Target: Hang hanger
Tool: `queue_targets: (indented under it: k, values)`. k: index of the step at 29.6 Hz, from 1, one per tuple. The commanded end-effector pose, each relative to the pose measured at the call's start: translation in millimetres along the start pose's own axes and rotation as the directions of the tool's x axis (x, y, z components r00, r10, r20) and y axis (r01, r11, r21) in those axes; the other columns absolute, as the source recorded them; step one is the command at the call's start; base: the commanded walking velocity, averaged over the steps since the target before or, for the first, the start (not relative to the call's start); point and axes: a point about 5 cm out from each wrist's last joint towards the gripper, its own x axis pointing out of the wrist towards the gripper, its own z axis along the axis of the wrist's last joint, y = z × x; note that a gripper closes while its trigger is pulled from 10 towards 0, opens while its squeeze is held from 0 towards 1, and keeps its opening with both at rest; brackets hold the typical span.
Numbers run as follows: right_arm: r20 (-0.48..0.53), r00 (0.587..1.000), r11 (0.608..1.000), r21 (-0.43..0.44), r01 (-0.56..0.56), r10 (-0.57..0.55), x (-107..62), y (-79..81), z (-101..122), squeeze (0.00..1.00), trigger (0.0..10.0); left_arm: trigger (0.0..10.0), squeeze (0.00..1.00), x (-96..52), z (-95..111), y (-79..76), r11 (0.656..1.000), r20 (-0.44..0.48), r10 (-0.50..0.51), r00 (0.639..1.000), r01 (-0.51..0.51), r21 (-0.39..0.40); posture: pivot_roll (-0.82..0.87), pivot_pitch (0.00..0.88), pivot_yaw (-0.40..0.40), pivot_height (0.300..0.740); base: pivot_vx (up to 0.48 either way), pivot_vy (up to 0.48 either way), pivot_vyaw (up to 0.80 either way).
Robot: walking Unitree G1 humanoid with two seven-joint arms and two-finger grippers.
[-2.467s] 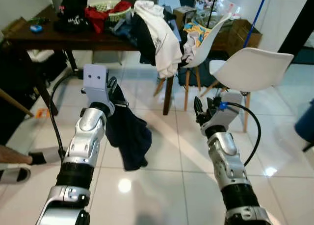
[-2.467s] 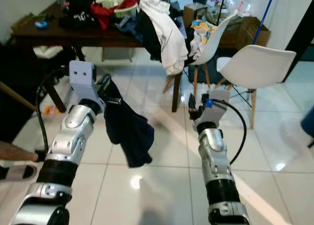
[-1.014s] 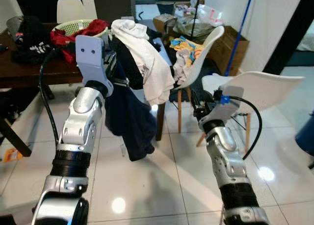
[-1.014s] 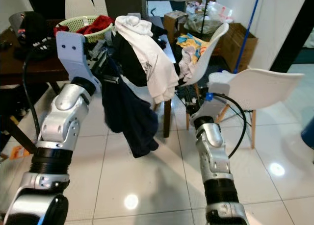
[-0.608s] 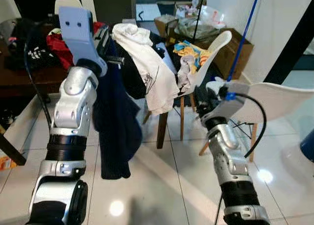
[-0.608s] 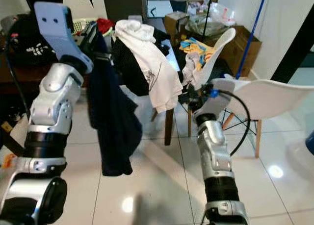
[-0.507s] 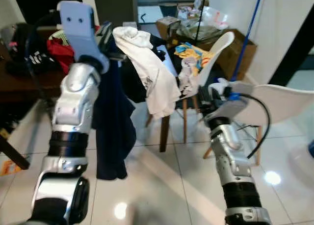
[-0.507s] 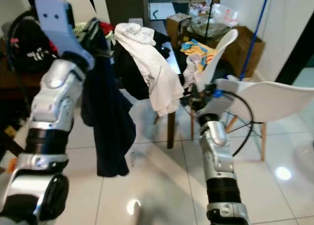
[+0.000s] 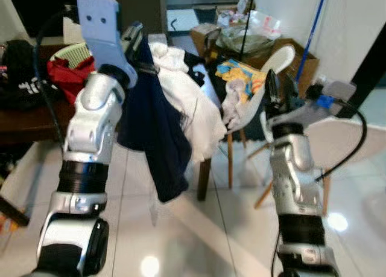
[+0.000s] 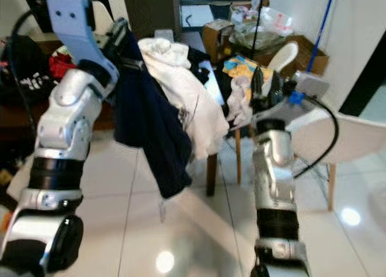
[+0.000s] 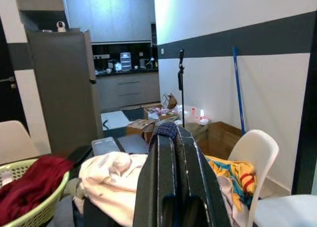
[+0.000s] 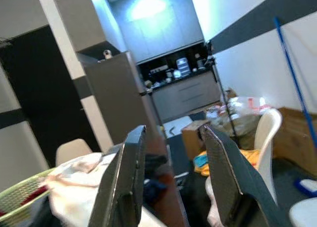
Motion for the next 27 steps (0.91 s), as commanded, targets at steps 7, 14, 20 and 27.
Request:
queue_targets:
  k: [7, 14, 20, 27]
  values:
    - [0.029, 0.999, 0.999, 0.011, -0.039, 0.039, 5.0, 13.0, 8, 0.0, 10.0, 10.0, 0.0, -1.0, 10, 6.9, 1.0, 0.032, 0.009, 0.999, -0.009, 0.016, 0.05, 0.106, -0.011, 0.74, 0.422, 0.0, 0.0]
    - [0.045, 0.999, 0.999, 0.028, -0.02, 0.018, 5.0, 12.2, 9, 0.0, 10.0, 10.0, 0.0, 15.5, 20, 11.8, 0.999, 0.068, -0.014, 0.998, 0.012, 0.033, 0.05, 0.104, 0.0, 0.74, 0.42, 0.0, 0.0]
    - [0.042, 0.999, 1.0, 0.028, -0.007, 0.006, 2.8, 9.3, 9, 0.0, 10.0, 10.0, 0.0, 31.1, 31, 6.7, 0.996, 0.108, -0.071, 0.992, 0.065, 0.061, 0.05, 0.098, -0.002, 0.74, 0.42, 0.0, 0.0]
    - [0.041, 0.999, 1.0, 0.023, 0.002, -0.002, 1.8, 6.1, 10, 0.0, 10.0, 10.0, 0.0, 52.8, 53, -11.6, 0.985, 0.182, -0.168, 0.969, 0.158, 0.068, 0.05, 0.087, -0.001, 0.74, 0.42, 0.0, 0.0]
